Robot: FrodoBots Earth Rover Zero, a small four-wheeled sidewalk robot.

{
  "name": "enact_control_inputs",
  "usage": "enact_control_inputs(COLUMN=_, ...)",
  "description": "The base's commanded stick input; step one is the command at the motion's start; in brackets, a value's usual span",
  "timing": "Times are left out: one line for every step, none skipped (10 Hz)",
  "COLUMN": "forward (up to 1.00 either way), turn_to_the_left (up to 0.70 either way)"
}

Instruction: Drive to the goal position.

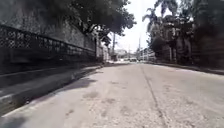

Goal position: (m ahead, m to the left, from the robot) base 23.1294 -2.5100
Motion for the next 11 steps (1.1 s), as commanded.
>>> enact_control_inputs(forward=0.7, turn_to_the_left=0.0)
enact_control_inputs(forward=0.7, turn_to_the_left=0.0)
enact_control_inputs(forward=0.7, turn_to_the_left=0.0)
enact_control_inputs(forward=0.7, turn_to_the_left=-0.13)
enact_control_inputs(forward=0.7, turn_to_the_left=-0.35)
enact_control_inputs(forward=0.7, turn_to_the_left=-0.2)
enact_control_inputs(forward=0.7, turn_to_the_left=0.0)
enact_control_inputs(forward=0.7, turn_to_the_left=-0.07)
enact_control_inputs(forward=0.7, turn_to_the_left=-0.24)
enact_control_inputs(forward=0.7, turn_to_the_left=-0.28)
enact_control_inputs(forward=0.7, turn_to_the_left=0.0)
